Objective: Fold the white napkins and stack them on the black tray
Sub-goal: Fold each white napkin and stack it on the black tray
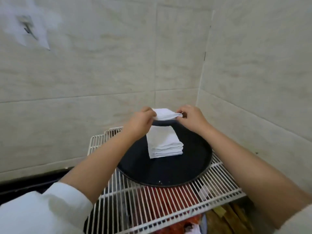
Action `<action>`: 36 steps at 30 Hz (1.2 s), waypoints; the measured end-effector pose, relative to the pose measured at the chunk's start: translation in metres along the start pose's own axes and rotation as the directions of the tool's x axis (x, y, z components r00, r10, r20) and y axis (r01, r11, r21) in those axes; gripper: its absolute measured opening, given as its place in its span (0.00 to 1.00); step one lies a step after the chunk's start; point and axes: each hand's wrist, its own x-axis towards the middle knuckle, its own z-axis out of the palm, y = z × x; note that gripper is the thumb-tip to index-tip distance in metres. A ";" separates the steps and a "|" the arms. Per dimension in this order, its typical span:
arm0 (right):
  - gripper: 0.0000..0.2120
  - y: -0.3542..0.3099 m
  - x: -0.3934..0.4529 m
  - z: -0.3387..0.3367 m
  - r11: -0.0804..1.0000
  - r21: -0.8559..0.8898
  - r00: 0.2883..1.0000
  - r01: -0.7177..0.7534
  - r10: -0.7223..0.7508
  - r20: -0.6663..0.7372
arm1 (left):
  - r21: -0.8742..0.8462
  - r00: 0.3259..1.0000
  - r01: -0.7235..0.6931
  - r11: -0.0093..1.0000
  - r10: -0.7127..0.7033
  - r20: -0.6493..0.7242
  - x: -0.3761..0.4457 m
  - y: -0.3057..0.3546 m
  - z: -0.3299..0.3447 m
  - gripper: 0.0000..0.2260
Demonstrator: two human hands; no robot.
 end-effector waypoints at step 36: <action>0.17 -0.397 -0.193 0.181 0.743 0.133 0.624 0.656 -0.633 0.458 | 0.622 0.606 0.681 0.385 -0.773 -0.185 -0.466 -0.128 -0.226 0.14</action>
